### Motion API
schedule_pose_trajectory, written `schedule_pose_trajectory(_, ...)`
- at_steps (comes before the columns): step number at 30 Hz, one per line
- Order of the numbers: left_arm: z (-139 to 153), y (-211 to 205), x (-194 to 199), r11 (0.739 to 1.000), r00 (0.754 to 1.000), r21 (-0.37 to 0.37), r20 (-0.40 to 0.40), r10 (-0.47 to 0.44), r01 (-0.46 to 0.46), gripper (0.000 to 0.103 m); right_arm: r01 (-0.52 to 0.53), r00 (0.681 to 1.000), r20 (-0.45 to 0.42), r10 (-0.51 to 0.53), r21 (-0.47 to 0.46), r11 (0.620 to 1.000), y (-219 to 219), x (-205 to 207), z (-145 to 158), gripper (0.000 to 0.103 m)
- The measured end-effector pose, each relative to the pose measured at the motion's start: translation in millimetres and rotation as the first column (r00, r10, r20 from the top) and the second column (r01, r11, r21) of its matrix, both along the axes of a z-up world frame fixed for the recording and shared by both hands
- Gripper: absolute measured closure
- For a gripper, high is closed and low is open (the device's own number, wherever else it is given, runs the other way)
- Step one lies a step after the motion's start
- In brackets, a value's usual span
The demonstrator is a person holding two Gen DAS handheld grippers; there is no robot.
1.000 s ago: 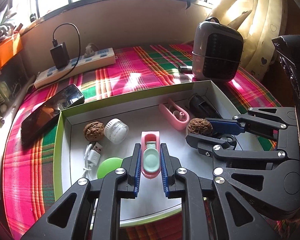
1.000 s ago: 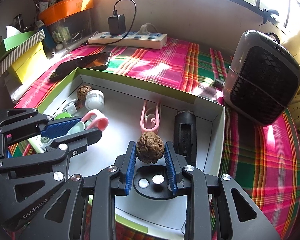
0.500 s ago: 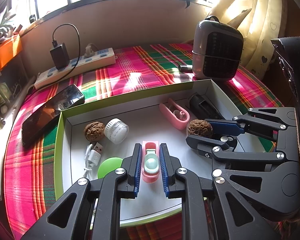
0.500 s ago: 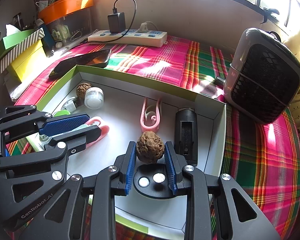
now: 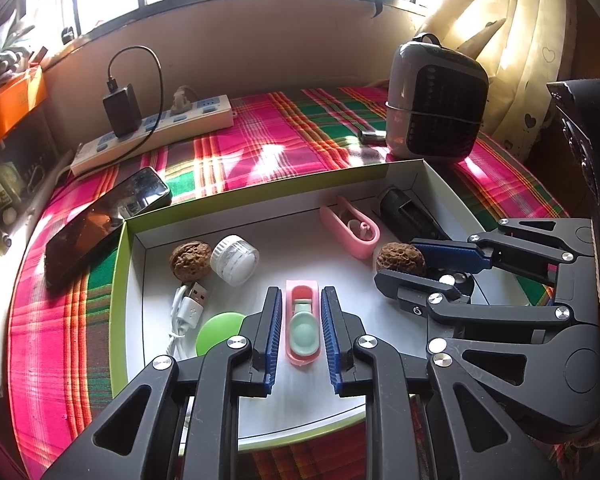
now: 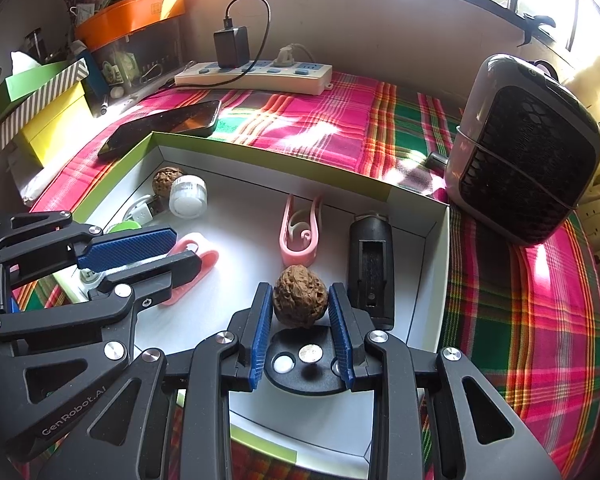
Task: Organize objects
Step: 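Open the right gripper to release the walnut while the left gripper releases the pink-teal item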
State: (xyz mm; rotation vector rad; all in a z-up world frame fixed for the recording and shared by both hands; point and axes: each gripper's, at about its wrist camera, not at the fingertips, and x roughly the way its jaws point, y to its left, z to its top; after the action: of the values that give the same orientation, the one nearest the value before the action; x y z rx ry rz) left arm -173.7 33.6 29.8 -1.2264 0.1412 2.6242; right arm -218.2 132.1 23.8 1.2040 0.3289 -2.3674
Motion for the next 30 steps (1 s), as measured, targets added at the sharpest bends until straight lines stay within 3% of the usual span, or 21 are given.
schedule_pose_trajectory(7,1,-3,4,1.000,1.000,0.007,0.004,0.009,-0.009,0.080,0.010,1.000,-0.004,-0.011,-0.011,1.000,3,4,2,0.073)
schedule_pose_trajectory(19,5,-11,17,0.997,0.998,0.016,0.001,0.070,-0.070,0.076,0.044,0.999,-0.016,-0.045,-0.058,0.997,10,16,9,0.058)
schedule_pose_trajectory(30,17,-16,39,0.992,0.991,0.021,-0.047,0.129,-0.128,0.075,0.085,0.996,-0.034,-0.088,-0.084,0.993,16,36,17,0.058)
